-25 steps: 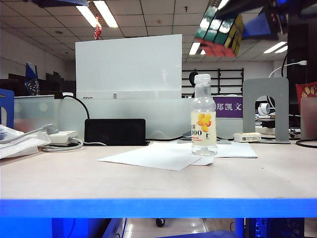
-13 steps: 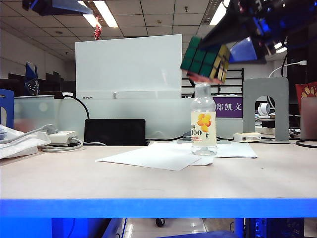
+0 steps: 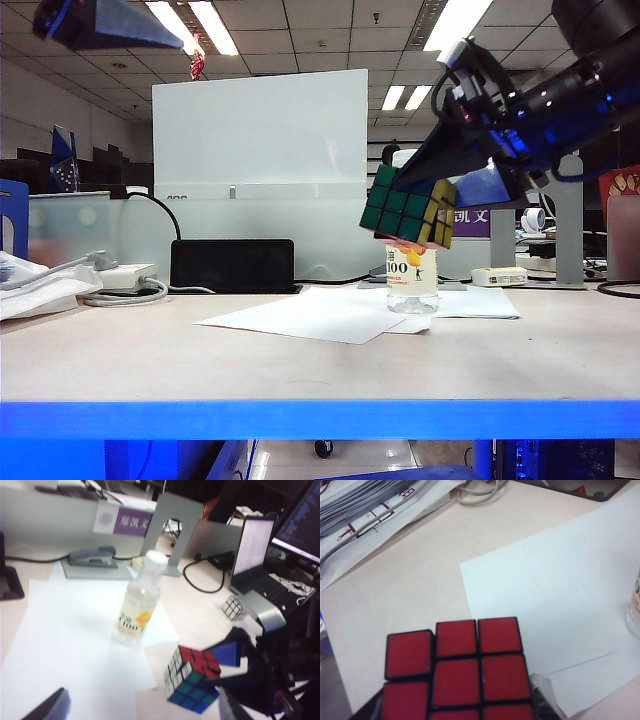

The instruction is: Rotate the Rubik's Cube so that the bottom side is facing up.

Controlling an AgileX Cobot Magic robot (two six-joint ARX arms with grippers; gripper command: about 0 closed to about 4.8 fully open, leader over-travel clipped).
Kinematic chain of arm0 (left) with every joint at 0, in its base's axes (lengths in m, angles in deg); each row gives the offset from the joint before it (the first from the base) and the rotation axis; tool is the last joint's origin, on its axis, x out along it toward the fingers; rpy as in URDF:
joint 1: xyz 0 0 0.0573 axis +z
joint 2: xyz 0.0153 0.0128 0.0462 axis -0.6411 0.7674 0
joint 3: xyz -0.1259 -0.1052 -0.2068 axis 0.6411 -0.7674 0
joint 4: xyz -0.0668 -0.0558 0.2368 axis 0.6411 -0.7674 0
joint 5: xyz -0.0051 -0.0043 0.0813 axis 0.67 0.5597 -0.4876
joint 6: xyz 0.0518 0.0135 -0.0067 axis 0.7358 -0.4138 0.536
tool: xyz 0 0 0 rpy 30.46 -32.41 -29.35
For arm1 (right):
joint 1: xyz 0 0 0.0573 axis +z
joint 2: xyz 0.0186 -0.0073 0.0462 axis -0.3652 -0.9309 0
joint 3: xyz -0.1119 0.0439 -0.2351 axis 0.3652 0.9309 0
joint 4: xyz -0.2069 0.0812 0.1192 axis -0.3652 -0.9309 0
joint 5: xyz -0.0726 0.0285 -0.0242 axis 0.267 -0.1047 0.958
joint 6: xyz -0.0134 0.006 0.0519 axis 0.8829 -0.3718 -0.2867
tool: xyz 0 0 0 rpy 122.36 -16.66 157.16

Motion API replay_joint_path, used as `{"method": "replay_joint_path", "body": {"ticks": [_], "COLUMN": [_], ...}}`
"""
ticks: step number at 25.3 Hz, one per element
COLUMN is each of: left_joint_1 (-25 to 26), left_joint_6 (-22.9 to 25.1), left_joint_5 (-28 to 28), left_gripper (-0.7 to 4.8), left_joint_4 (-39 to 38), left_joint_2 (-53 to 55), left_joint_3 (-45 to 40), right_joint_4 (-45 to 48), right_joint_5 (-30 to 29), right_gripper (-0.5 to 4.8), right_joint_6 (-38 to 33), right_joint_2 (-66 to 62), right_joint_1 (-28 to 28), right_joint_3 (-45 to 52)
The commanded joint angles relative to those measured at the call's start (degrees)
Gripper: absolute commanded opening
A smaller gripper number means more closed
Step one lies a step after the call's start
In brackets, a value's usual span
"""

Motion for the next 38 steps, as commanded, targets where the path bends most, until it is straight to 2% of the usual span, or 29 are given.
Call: {"method": "replay_joint_path", "body": {"ticks": [1,5,16,23,33,38], "left_joint_1": [0.0,0.0,0.0,0.0,0.0,0.0], "left_joint_6": [0.2,0.9,1.6,3.2,3.0,2.8], "left_joint_5": [-0.2,-0.5,-1.4,-2.9,-4.1,-4.1], "left_gripper": [3.89,3.89,3.89,3.88,3.79,3.79], "left_joint_4": [1.2,1.2,1.1,1.4,1.7,1.9], "left_joint_2": [-1.7,-2.5,-2.7,-3.5,-4.2,-4.2], "left_joint_3": [-1.5,-2.8,-4.6,-5.4,-7.8,-8.2], "right_joint_4": [6.8,10.8,19.6,21.9,25.0,24.7], "right_joint_5": [0.1,3.5,3.7,6.2,10.1,9.8], "right_gripper": [-0.01,-0.01,-0.01,-0.01,-0.01,-0.01], "right_joint_6": [0.2,0.2,-1.7,-2.4,-2.4,-2.5], "right_joint_2": [-0.4,-1.0,-7.1,-11.9,-14.1,-17.7], "right_joint_1": [1.4,3.0,3.2,4.6,6.1,6.4], "right_joint_3": [1.5,4.0,4.3,4.3,4.3,4.3]}}
